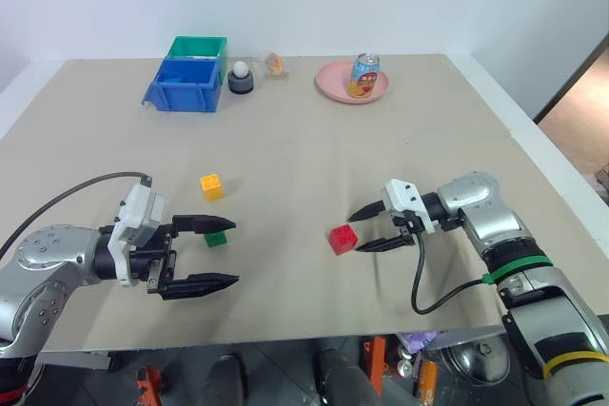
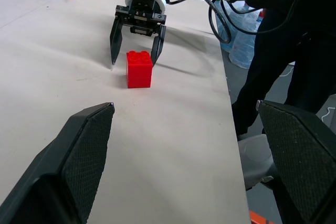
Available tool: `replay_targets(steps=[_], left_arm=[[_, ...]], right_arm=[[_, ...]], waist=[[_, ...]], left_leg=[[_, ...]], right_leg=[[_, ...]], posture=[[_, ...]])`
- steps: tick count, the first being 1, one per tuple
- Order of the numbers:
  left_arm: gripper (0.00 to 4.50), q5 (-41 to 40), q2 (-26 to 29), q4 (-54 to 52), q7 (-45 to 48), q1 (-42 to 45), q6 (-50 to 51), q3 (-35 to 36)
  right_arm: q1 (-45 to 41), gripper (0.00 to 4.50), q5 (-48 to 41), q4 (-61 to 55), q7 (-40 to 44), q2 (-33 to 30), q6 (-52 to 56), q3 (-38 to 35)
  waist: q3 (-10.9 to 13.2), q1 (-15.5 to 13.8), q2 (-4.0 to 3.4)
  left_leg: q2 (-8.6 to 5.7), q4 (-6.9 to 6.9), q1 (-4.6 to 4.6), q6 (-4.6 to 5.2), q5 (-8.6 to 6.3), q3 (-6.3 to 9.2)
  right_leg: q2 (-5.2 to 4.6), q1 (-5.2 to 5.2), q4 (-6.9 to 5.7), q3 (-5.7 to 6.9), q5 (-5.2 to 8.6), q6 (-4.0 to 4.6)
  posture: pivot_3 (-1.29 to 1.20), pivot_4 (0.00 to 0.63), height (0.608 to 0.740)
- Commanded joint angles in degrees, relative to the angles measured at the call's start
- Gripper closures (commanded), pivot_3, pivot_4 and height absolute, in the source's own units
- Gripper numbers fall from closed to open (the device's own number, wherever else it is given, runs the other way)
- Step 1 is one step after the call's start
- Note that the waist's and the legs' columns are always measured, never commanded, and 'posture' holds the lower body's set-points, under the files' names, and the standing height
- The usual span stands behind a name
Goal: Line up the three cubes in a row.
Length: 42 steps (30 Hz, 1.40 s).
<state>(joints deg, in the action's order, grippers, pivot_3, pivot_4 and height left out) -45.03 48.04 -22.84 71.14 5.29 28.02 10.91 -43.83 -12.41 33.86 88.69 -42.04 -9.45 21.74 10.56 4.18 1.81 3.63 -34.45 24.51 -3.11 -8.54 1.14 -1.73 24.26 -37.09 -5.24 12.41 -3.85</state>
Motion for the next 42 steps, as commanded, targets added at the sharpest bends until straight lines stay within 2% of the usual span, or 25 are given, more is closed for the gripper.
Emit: replay_targets(steps=[1, 4, 9, 14, 17, 20, 25, 34, 38, 42], left_arm=[[0.0, -1.98, 0.69, 0.07, -0.85, -0.25, 1.15, 3.13], [0.0, -3.16, 0.64, 1.32, -2.51, -1.58, 2.4, 6.42], [0.0, -7.05, -2.9, 1.81, -10.18, -4.82, 5.21, 12.53], [0.0, -7.82, -6.47, -2.45, -14.95, -12.4, 5.36, 15.11], [0.0, -7.83, -8.52, -5.16, -17.19, -16.56, 4.72, 15.68], [0.0, -5.3, -11.2, -7.37, -18.87, -22.15, 2.7, 15.27], [0.0, -2.94, -12.78, -6.87, -20.06, -24.65, 0.21, 14.9], [0.0, 3.2, -15.41, -2.31, -24.02, -23.65, -4.59, 14.3], [0.0, 5.64, -15.34, -0.98, -25.52, -21.51, -4.44, 12.09], [0.0, 8.64, -14.9, 1.61, -23.15, -19.42, -6.5, 8.12]], right_arm=[[-1.18, 1.42, -3.23, -1.66, 3.81, -3.17, 3.5, 0.28], [-5.05, 1.42, -2.44, 4.38, 1.62, -1.69, 5.3, -4.27], [-12.12, 1.42, -6.81, 12.16, -8.85, 1.73, 13.51, -15.19], [-12.14, 1.42, -10.76, 11.78, -16.04, 3.91, 20.07, -24.17], [-9.15, 1.42, -13.11, 5.9, -17.63, 5.15, 24.98, -26.68], [-3.27, 1.42, -16.52, -6.7, -19.61, 7.05, 31.78, -27.3], [1.79, 1.42, -18.19, -16.81, -20.2, 6.58, 37.25, -27.42], [2.36, 1.42, -21.37, -23.69, -21.76, 6.73, 41.85, -29.28], [2.73, 1.42, -24.73, -30.29, -22.24, 6.52, 45.28, -29.52], [5.13, 1.42, -28.17, -37.82, -21.99, 6.02, 48.61, -29.01]], waist=[[0.0, 0.01, 0.01], [0.03, 0.6, 0.0], [0.05, 0.9, 0.01], [0.03, 0.64, 0.05], [0.03, 0.41, 0.07], [0.03, 0.29, 0.05], [0.05, 0.27, 0.01], [0.04, 0.42, 0.04], [0.04, 0.39, 0.04], [0.03, 0.25, 0.04]], left_leg=[[0.0, -0.01, 0.0, -0.02, -0.01, -0.02], [0.01, -0.04, -0.06, -0.02, -0.01, -0.07], [0.02, -0.04, -0.09, -0.01, -0.01, -0.07], [0.02, -0.02, -0.03, -0.09, -0.11, -0.04], [0.01, -0.02, 0.07, -0.14, -0.18, -0.03], [0.02, -0.01, 0.06, -0.13, -0.24, -0.05], [0.02, -0.09, 0.04, -0.1, -0.25, -0.05], [0.0, -0.35, 0.05, -0.11, -0.25, -0.11], [0.01, -0.21, 0.06, -0.11, -0.26, -0.07], [0.01, -0.11, 0.1, -0.12, -0.27, -0.04]], right_leg=[[0.0, 0.0, 0.0, -0.02, 0.01, 0.0], [0.03, 0.03, 0.0, -0.08, -0.02, 0.04], [0.09, 0.07, -0.05, -0.19, -0.09, 0.05], [0.1, 0.04, -0.04, -0.17, 0.04, -0.02], [0.11, 0.1, -0.03, -0.19, 0.11, -0.04], [0.11, 0.12, -0.04, -0.22, 0.17, -0.03], [0.14, 0.15, -0.06, -0.25, 0.11, 0.04], [0.17, 0.13, -0.04, -0.46, 0.07, 0.07], [0.23, 0.15, -0.04, -0.46, 0.09, 0.05], [0.27, 0.19, -0.04, -0.45, 0.14, 0.03]], posture=[[0.0, 0.15, 0.74], [0.0, 0.15, 0.74], [0.0, 0.15, 0.74], [0.0, 0.15, 0.74], [0.0, 0.15, 0.74], [0.0, 0.15, 0.74], [0.0, 0.15, 0.74], [0.0, 0.15, 0.74], [0.0, 0.15, 0.74], [0.0, 0.15, 0.74]])
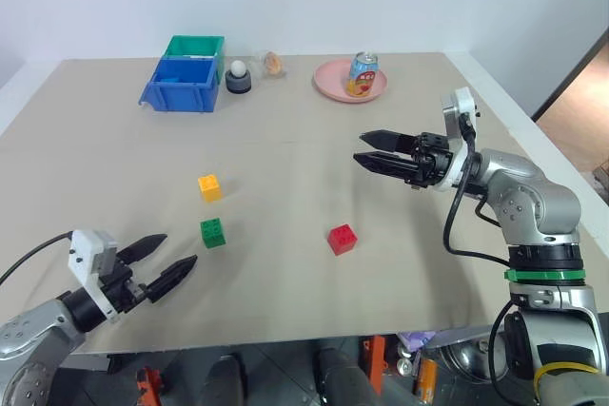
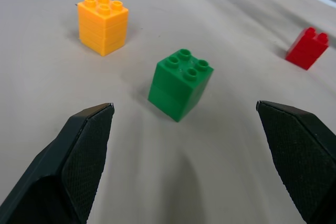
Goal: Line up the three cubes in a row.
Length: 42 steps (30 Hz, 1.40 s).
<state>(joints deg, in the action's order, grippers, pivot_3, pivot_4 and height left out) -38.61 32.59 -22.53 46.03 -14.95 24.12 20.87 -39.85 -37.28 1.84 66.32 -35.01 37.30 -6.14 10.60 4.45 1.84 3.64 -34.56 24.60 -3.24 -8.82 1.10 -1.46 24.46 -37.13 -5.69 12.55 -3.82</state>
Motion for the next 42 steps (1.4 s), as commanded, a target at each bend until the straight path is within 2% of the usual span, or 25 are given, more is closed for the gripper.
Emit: replay_targets(steps=[1, 10, 18, 33, 42], left_arm=[[0.0, 3.12, 0.86, 2.36, 2.85, 1.35, -3.54, -2.58], [0.0, 7.77, 4.18, 15.04, 7.79, 10.93, -7.98, -4.87], [0.0, 10.71, 3.74, 24.58, 12.26, 20.0, -11.57, -9.38], [0.0, 11.68, 4.89, 27.22, 20.64, 22.18, -13.1, -13.12], [0.0, 14.38, 3.26, 30.81, 20.14, 25.28, -14.36, -15.56]], right_arm=[[1.86, 1.42, -3.68, -7.07, 0.46, -1.22, 2.26, -0.86], [7.2, 1.42, -4.33, -12.74, 5.44, -5.77, 2.43, 1.3], [8.15, 1.42, -3.79, -13.21, 5.36, -6.36, 1.1, 1.61], [7.56, 1.42, -3.57, -11.8, 5.01, -6.41, 0.06, 1.3], [7.05, 1.42, -3.2, -11.19, 5.03, -6.38, -0.57, 1.59]], waist=[[-0.01, -0.03, 0.02], [-0.04, -0.12, 0.07], [-0.04, -0.15, 0.07], [-0.04, -0.15, 0.07], [-0.04, -0.29, 0.07]], left_leg=[[0.0, 0.01, 0.01, 0.0, -0.01, 0.0], [-0.01, -0.04, 0.02, 0.0, -0.01, -0.02], [0.0, -0.03, 0.05, 0.0, -0.01, 0.01], [0.0, 0.0, 0.05, 0.02, -0.02, 0.03], [0.0, -0.02, 0.04, 0.03, -0.01, 0.04]], right_leg=[[0.0, 0.0, 0.0, 0.0, 0.02, -0.01], [-0.02, 0.01, 0.0, -0.02, 0.0, 0.03], [0.0, 0.0, 0.0, 0.01, 0.02, 0.0], [0.02, 0.01, 0.0, 0.01, 0.01, -0.01], [0.01, -0.05, 0.0, 0.02, 0.0, -0.03]], posture=[[0.0, 0.15, 0.74], [0.0, 0.15, 0.74], [0.0, 0.15, 0.74], [0.0, 0.15, 0.74], [0.0, 0.15, 0.74]])
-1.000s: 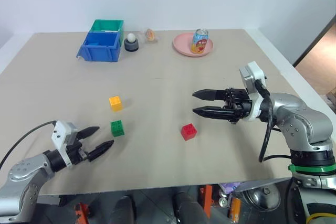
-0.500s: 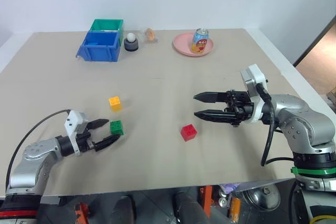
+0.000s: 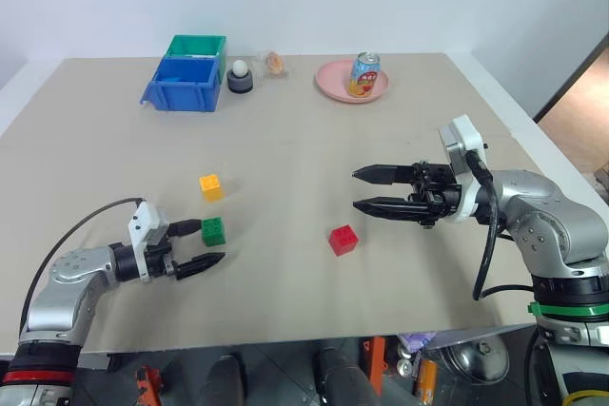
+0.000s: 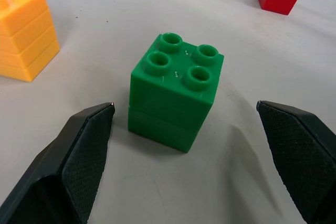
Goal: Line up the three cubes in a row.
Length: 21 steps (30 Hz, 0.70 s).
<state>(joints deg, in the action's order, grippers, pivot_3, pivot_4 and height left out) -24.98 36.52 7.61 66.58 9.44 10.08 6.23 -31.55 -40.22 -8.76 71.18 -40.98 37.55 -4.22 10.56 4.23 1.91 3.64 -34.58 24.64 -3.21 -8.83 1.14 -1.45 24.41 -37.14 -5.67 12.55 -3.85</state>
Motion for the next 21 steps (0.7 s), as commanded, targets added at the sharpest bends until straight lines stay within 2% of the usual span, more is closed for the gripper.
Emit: replay_targets(steps=[1, 3, 4, 7, 13, 21], left_arm=[[0.0, 0.78, -0.8, 0.73, -0.42, 1.02, -0.31, -1.02], [0.0, 0.52, -0.82, 0.76, 0.31, 1.09, 0.02, -1.34], [0.25, 0.8, -0.77, 0.95, 0.48, 1.08, -0.15, -1.58], [1.11, 0.55, -0.93, 1.1, 0.82, 1.01, -0.07, -1.74], [3.15, 2.58, -1.09, 1.29, -0.8, 1.26, -1.89, -1.96], [3.15, -0.86, -0.95, -3.19, 1.44, 2.52, -1.91, -0.49]], right_arm=[[-1.2, 1.42, -0.26, -0.62, 0.19, -0.46, -0.85, -0.36], [-1.07, 1.42, -0.21, -0.64, 0.2, -0.53, -0.9, -0.37], [-0.96, 1.32, 0.0, -0.65, 0.13, -0.55, -1.05, -0.29], [-0.84, 1.31, 0.22, -0.64, 0.09, -0.56, -1.26, -0.15], [-1.46, 1.31, 0.57, -0.06, 0.05, -0.23, -1.47, 0.13], [-2.81, 1.31, 1.12, 1.2, 0.58, -0.07, -2.27, 1.08]], waist=[[0.0, -0.1, 0.0], [0.0, -0.11, 0.0], [0.0, -0.12, 0.0], [0.0, -0.1, 0.0], [0.0, -0.11, 0.0], [0.0, -0.1, 0.0]], left_leg=[[0.0, -0.01, 0.0, 0.0, 0.0, 0.0], [0.0, -0.05, 0.0, 0.0, 0.0, 0.0], [0.0, -0.06, 0.0, 0.0, 0.0, 0.0], [0.0, -0.07, 0.0, 0.0, 0.0, 0.0], [0.0, -0.02, 0.01, 0.0, 0.0, 0.0], [0.0, -0.05, 0.01, 0.01, 0.0, 0.0]], right_leg=[[0.0, -0.02, 0.0, 0.0, 0.0, 0.0], [0.0, -0.04, 0.0, 0.0, -0.01, -0.01], [-0.01, -0.04, 0.0, 0.0, -0.02, -0.02], [-0.01, -0.05, 0.0, 0.0, -0.02, -0.02], [0.0, -0.03, 0.0, -0.01, 0.02, -0.06], [0.0, -0.03, 0.0, -0.01, -0.02, -0.04]], posture=[[0.0, 0.15, 0.74], [0.0, 0.15, 0.74], [0.0, 0.15, 0.74], [0.0, 0.15, 0.74], [0.0, 0.15, 0.74], [0.0, 0.15, 0.74]])
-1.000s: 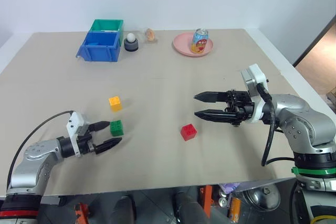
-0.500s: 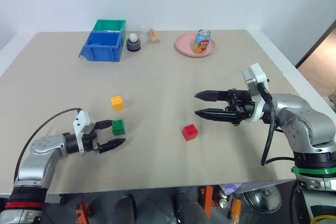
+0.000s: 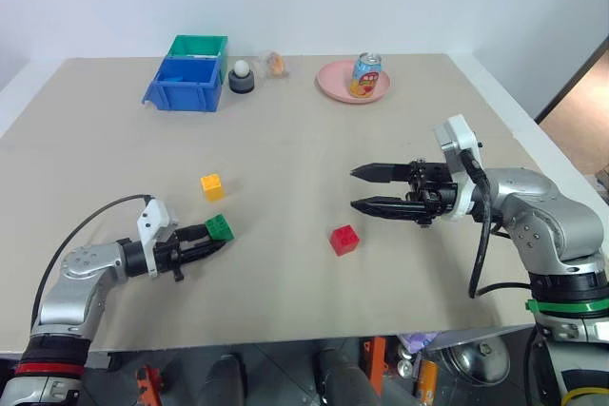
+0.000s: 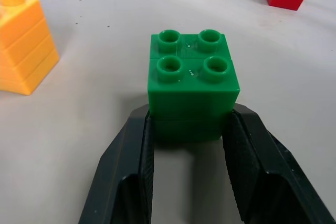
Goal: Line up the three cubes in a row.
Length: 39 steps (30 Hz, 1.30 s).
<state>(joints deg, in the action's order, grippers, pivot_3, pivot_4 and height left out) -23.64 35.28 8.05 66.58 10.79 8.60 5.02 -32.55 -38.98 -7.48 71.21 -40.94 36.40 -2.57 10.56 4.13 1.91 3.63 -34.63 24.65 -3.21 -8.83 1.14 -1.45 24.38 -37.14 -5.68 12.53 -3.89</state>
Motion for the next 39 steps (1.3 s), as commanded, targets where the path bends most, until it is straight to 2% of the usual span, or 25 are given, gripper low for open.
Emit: replay_targets(steps=[1, 8, 12, 17, 24, 29, 39], left_arm=[[3.15, -2.61, 0.37, -4.43, 1.88, 1.37, -0.15, 0.6], [3.15, -2.3, 0.48, -9.63, 7.49, 2.97, 0.88, -5.94], [3.15, 1.95, 0.61, -5.59, 10.25, 5.2, -2.0, -10.5], [3.15, 8.91, -1.69, 1.31, 7.68, 10.03, -5.58, -15.13], [3.15, 11.74, -8.11, 3.99, 3.89, 15.92, -4.5, -18.11], [3.15, 13.54, -9.71, 4.04, 3.08, 17.08, -3.97, -19.82], [3.15, 13.37, -11.93, 2.49, 3.55, 17.22, -1.84, -21.21]], right_arm=[[-1.94, 1.31, -0.04, 0.08, 0.62, -0.12, -1.26, -0.44], [-3.17, 1.31, 0.3, 0.57, 1.1, -0.19, -1.7, -0.19], [-3.31, 1.31, -0.18, -0.3, 1.23, -0.68, -1.3, -0.78], [-3.03, 1.31, -0.88, -1.48, 0.94, -1.59, -0.63, -1.88], [-2.61, 1.31, -0.97, -2.05, 0.35, -1.97, -0.43, -1.98], [-2.9, 1.31, -0.84, -1.7, 0.1, -1.67, -0.76, -1.7], [-3.43, 1.31, -0.35, -0.94, 0.11, -0.85, -1.33, -0.91]], waist=[[0.0, 0.0, 0.0], [0.0, 0.0, 0.0], [0.0, 0.04, 0.0], [0.0, 0.01, 0.0], [-0.03, -1.54, -0.07], [-0.03, -1.53, -0.07], [-0.03, -1.56, -0.07]], left_leg=[[0.0, 0.0, 0.01, 0.0, 0.0, 0.0], [0.0, 0.01, 0.02, 0.0, 0.0, 0.0], [0.0, 0.01, 0.0, 0.0, 0.0, 0.01], [0.0, -0.04, 0.02, 0.02, 0.01, 0.02], [-0.03, -0.33, 0.04, 0.05, 0.03, 0.03], [-0.04, -0.68, 0.37, 0.06, 0.04, 0.01], [-0.05, -0.71, 0.4, 0.06, 0.04, 0.03]], right_leg=[[0.0, 0.01, 0.0, 0.0, 0.0, 0.0], [0.0, 0.01, 0.0, -0.01, 0.01, -0.02], [0.04, 0.02, 0.0, 0.0, 0.01, -0.01], [0.04, 0.0, 0.0, -0.02, -0.04, -0.02], [0.03, -0.15, 0.0, -0.06, -0.12, -0.11], [0.04, -0.1, 0.0, -0.11, -0.17, -0.21], [0.03, -0.1, 0.0, -0.1, -0.18, -0.25]], posture=[[0.0, 0.15, 0.74], [0.0, 0.15, 0.74], [0.0, 0.15, 0.74], [0.0, 0.15, 0.74], [0.0, 0.15, 0.74], [0.0, 0.15, 0.74], [0.0, 0.15, 0.74]])
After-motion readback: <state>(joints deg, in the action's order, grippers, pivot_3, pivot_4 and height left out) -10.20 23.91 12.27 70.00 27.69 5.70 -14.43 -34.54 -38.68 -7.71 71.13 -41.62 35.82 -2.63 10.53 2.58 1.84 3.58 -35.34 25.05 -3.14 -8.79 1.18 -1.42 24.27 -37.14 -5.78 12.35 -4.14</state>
